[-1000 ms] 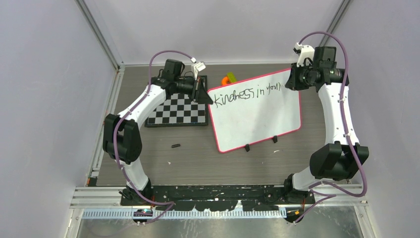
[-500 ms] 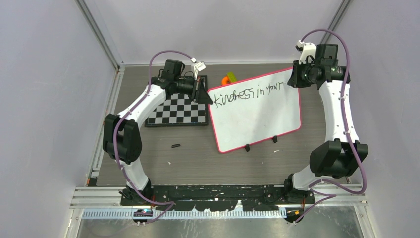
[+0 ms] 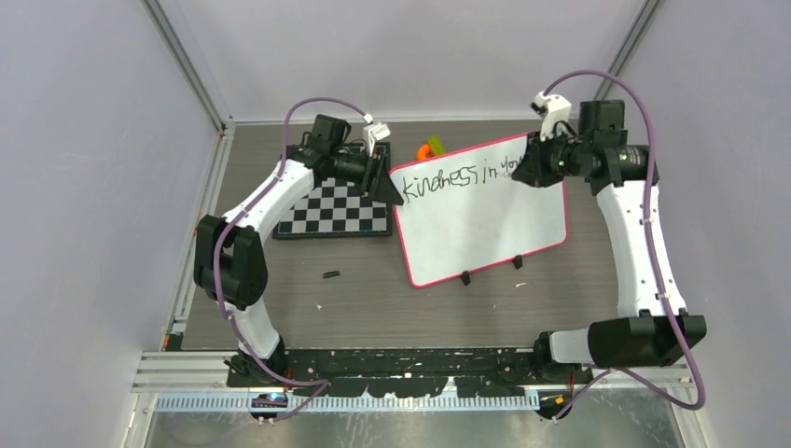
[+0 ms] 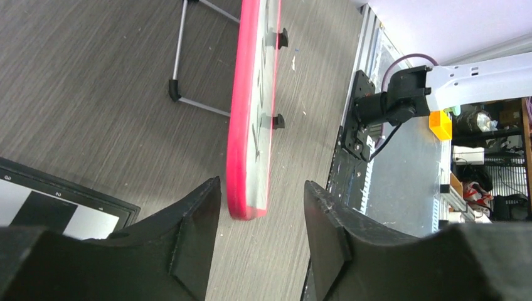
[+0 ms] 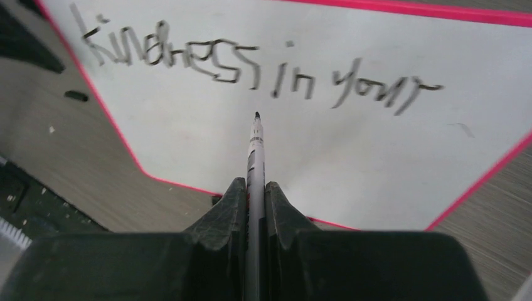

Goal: Write a sentence on the whiteboard

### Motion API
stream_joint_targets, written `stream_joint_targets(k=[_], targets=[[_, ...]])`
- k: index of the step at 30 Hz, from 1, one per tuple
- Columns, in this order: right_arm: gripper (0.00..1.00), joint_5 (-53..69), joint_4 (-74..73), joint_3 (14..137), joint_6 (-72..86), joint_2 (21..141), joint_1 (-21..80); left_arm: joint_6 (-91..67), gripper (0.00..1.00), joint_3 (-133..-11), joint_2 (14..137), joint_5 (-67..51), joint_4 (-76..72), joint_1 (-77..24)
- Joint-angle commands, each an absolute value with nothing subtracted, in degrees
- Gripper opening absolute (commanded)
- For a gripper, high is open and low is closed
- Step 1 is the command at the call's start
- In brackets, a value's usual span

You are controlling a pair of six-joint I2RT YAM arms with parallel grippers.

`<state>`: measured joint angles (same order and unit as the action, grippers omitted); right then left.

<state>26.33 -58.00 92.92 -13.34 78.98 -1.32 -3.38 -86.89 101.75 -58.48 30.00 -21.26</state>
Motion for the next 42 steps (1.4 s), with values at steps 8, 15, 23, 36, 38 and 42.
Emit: stream_joint_targets(k=[8, 15, 23, 36, 38, 42], targets=[[0.0, 26.15, -49.47, 76.15, -5.7, 72.62, 17.83, -4.72, 0.63, -78.49, 97.54, -59.96, 25.54, -20.92], [0.0, 26.79, -43.33, 69.74, -3.97, 70.26, 20.71, -7.21, 0.63, -76.48, 98.81, -60.35, 21.75, -22.26], [0.0, 29.94, -38.03, 65.54, -2.96, 69.38, 21.95, -9.86, 0.59, -76.86, 101.51, -60.41, 18.11, -23.83], [0.0, 24.74, -33.24, 63.75, -5.66, 70.51, 23.52, -11.84, 0.41, -77.8, 103.27, -59.96, 15.63, -24.35], [0.0, 23.98, -33.29, 63.04, -6.24, 70.29, 23.85, -11.99, 0.35, -77.54, 103.42, -59.81, 15.36, -24.35], [0.0, 22.83, -33.55, 61.84, -6.42, 68.7, 24.26, -12.7, 0.21, -77.13, 103.75, -59.64, 14.54, -24.35]])
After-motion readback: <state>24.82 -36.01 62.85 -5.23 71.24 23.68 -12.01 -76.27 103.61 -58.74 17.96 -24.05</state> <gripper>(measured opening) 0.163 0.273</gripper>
